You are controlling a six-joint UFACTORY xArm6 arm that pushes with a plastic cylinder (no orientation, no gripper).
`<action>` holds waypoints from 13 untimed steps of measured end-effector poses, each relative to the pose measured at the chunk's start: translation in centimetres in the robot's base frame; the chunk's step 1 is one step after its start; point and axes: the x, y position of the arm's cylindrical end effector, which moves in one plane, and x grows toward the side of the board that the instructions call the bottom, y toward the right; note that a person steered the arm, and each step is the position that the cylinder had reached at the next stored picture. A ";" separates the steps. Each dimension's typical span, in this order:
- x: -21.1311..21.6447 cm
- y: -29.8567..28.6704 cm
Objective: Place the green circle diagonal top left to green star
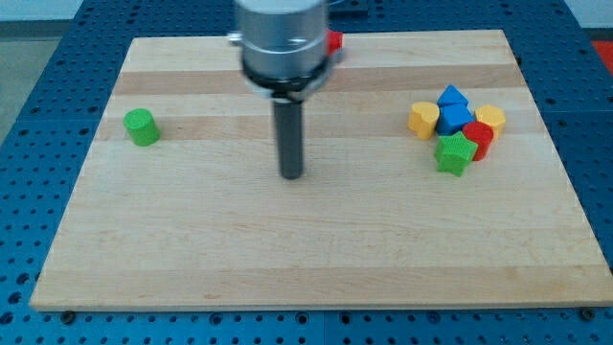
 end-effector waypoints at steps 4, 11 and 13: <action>0.2 -7.7; -8.6 -15.5; -8.3 -9.9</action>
